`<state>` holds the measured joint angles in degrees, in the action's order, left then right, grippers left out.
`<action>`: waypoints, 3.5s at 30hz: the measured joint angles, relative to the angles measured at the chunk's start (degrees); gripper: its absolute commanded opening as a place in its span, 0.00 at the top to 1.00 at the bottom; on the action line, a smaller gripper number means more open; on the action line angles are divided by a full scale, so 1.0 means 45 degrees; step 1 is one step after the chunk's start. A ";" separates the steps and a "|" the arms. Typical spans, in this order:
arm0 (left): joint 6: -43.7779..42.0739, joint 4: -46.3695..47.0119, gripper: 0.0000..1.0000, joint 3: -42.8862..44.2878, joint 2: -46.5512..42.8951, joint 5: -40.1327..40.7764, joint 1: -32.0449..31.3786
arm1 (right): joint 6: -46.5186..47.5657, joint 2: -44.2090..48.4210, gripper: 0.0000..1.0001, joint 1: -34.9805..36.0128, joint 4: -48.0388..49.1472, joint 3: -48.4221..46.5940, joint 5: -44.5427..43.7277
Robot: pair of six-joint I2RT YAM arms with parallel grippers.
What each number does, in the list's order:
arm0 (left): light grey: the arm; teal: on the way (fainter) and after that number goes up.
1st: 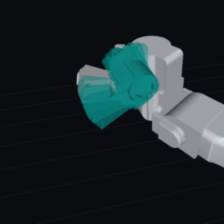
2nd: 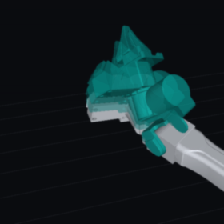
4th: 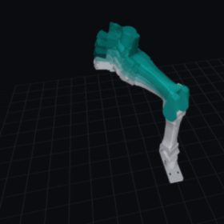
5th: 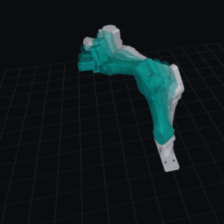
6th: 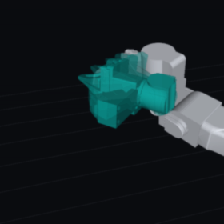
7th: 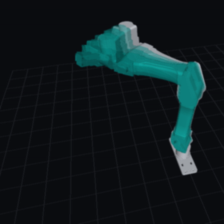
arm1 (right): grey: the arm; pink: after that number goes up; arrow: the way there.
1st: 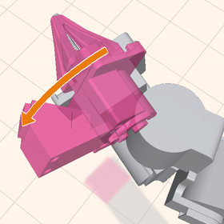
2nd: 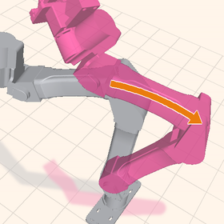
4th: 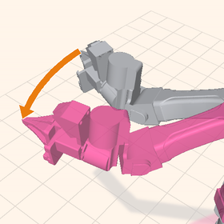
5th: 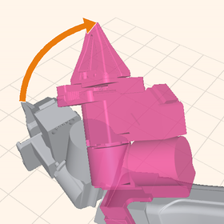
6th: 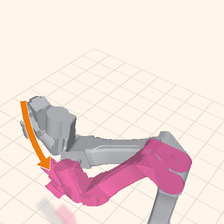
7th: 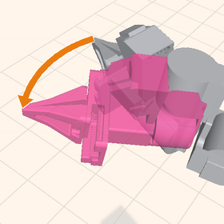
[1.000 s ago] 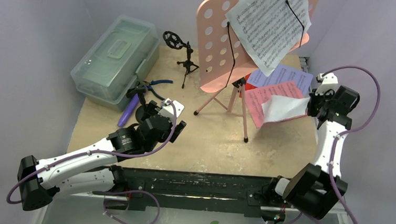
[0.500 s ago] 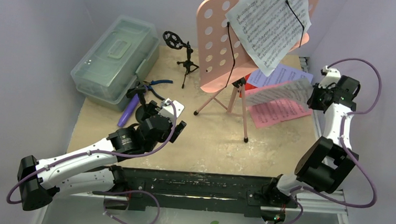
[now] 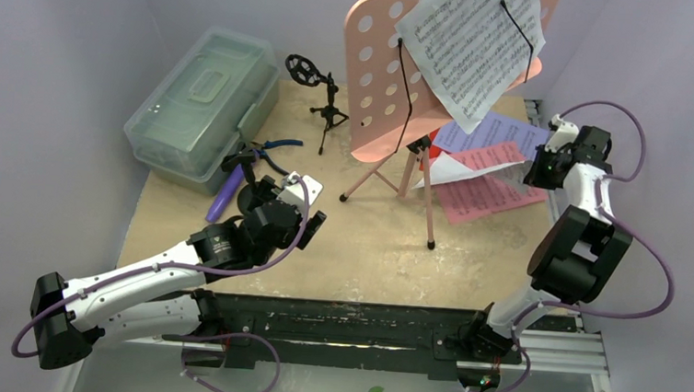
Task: Pack up the instrument practice props
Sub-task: Place the sheet music at the center of the board.
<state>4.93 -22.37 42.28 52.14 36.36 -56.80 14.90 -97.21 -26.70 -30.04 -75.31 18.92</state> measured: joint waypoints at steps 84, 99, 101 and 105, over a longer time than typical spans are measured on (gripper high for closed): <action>0.0000 0.0005 0.03 -0.0005 -0.0053 -0.0423 0.0282 | 0.5761 1.1434 1.00 -0.0078 -0.2822 0.0787 -0.1452; 0.0000 0.0005 0.03 -0.0005 -0.0053 -0.0597 0.0282 | 0.5663 0.9010 1.00 -0.0078 -0.1885 0.1564 -0.2574; 0.0000 0.0005 0.03 -0.0005 -0.0053 -0.0597 0.0287 | 0.4886 0.8043 1.00 -0.0078 -0.1365 0.1836 -0.2283; 0.0000 0.0005 0.03 -0.0005 -0.0049 -0.0597 0.0287 | 0.3512 0.5838 1.00 0.0039 -0.0466 0.2079 -0.1914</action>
<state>4.93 -22.35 42.26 51.92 33.67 -55.51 30.70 -70.94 -26.52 -32.14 -65.95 10.31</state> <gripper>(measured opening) 0.975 0.004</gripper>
